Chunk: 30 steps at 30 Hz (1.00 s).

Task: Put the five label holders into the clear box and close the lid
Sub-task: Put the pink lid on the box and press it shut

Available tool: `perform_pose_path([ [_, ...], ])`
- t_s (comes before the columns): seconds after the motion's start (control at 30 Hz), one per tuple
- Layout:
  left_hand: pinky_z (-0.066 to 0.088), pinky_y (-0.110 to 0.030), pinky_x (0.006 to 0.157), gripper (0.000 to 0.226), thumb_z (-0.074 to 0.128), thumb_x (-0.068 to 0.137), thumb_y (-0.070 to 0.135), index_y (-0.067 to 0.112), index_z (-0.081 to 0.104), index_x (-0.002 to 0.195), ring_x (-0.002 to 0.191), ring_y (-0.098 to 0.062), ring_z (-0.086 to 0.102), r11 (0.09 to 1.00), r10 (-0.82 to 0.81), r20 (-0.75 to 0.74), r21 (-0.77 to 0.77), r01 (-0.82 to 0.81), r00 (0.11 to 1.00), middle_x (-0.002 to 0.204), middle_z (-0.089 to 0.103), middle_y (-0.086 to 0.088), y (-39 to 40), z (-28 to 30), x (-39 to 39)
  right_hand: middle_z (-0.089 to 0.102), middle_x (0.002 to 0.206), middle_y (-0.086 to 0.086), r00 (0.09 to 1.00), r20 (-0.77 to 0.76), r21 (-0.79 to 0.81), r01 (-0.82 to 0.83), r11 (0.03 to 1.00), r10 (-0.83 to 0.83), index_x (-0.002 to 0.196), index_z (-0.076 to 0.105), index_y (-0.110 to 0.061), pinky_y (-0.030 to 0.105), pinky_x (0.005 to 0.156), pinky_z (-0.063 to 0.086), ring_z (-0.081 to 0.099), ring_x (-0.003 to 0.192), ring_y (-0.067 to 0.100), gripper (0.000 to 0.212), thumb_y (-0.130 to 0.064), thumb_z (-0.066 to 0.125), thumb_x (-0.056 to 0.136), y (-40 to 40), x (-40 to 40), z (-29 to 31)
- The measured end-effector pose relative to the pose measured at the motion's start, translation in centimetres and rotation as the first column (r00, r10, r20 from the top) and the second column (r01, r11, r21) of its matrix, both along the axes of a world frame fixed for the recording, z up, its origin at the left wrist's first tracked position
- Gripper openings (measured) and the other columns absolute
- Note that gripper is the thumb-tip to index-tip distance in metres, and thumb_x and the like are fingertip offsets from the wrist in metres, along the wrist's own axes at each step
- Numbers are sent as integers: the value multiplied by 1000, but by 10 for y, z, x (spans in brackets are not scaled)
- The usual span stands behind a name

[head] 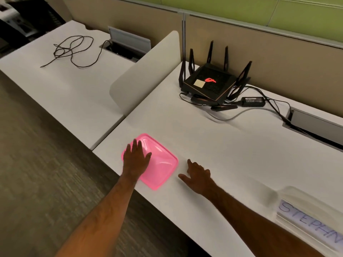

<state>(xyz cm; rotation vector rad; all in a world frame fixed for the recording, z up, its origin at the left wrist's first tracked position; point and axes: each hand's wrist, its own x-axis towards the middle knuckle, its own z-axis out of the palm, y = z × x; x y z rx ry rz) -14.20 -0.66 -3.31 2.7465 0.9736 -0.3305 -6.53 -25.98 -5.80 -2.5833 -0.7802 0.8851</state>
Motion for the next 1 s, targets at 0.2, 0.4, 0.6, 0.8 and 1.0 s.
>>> perform_pose_path([
  [0.2, 26, -55, 120, 82, 44, 100, 57, 8, 16, 159, 151, -40, 20, 993, 109, -34, -34, -110, 993, 166, 17, -13, 29, -8, -3, 57, 131, 2, 949, -273, 99, 189, 977, -156, 155, 24, -17, 48, 110, 40, 55, 122, 21, 86, -64, 56, 91, 27, -14, -5],
  [0.4, 35, -55, 114, 87, 52, 92, 66, 7, 30, 153, 139, -36, 43, 982, 174, 33, -82, -171, 984, 153, 43, -14, 39, -16, -2, 60, 124, 4, 816, -539, 216, 374, 902, -209, 148, 37, -17, 36, 99, 51, 60, 115, 21, 72, -44, 69, 90, 43, -23, 9],
  [0.6, 46, -51, 104, 76, 59, 89, 64, 11, 43, 142, 120, -35, 58, 973, 224, 115, -92, -214, 968, 135, 58, -12, 39, -17, -1, 59, 131, 9, 727, -642, 258, 506, 823, -246, 148, 37, -16, 34, 96, 52, 60, 120, 26, 67, -35, 70, 93, 45, -26, 27],
  [0.8, 48, -54, 100, 76, 58, 90, 64, 11, 43, 143, 119, -39, 57, 946, 316, 174, -135, -295, 933, 135, 57, -14, 40, -8, 4, 61, 126, 9, 696, -659, 281, 582, 763, -287, 147, 40, -17, 38, 89, 57, 66, 109, 26, 63, -35, 68, 94, 38, -20, 39],
  [1.0, 46, -55, 101, 69, 50, 95, 61, 13, 43, 145, 122, -40, 55, 945, 318, 277, -164, -281, 907, 139, 53, -15, 29, 11, 17, 65, 116, 4, 695, -653, 354, 632, 690, -301, 148, 41, -16, 31, 72, 56, 70, 100, 24, 60, -28, 67, 96, 20, -10, 55],
])
